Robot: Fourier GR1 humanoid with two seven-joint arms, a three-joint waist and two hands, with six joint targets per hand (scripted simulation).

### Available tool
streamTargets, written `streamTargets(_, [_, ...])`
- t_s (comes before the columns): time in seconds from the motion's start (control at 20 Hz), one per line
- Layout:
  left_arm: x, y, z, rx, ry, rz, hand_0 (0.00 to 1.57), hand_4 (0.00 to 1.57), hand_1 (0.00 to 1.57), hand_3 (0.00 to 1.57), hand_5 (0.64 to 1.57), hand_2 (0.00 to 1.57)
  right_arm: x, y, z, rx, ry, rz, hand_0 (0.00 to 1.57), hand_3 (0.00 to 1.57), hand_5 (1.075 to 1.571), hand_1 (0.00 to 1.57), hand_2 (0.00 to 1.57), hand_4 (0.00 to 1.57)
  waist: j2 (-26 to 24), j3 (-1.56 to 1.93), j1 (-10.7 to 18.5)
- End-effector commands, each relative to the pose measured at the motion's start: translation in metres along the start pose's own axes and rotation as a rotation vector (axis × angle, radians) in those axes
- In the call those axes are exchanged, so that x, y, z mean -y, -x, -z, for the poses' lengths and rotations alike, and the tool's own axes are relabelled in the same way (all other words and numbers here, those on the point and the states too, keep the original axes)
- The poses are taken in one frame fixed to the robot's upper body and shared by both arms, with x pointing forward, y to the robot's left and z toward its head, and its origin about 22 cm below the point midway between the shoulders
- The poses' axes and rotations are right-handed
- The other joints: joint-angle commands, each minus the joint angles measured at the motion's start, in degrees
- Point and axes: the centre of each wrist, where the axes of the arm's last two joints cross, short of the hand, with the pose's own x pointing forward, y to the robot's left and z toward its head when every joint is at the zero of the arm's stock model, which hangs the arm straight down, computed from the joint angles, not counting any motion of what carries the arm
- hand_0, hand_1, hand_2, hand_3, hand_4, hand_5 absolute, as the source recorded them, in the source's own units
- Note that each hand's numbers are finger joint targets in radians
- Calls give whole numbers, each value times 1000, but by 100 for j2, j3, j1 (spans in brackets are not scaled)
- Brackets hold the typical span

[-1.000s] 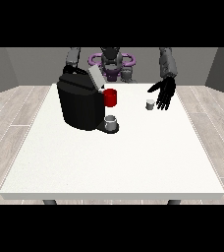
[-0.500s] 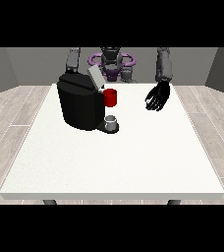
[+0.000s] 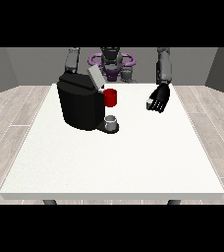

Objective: Insert the coffee pod into the coffee machine and close the lid

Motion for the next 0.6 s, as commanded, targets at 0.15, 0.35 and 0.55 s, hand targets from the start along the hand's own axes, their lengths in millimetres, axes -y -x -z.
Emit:
streamTargets(0.15, [17,5,1,12,115,19,870,413,870,921,1571,1021,3,34,-17,-79,39,30,0,0,1571,0,0,0,-371,-8,137])
streamTargets(0.35, [25,-26,17,58,62,22,1149,466,1149,1162,1571,1257,11,29,-6,-84,62,-67,0,0,1571,0,0,0,-337,-9,141])
streamTargets(0.55, [-9,-25,23,154,11,-121,1420,494,1420,1332,1571,1402,8,37,-9,-108,85,-53,0,0,1571,0,0,0,-453,-9,278])
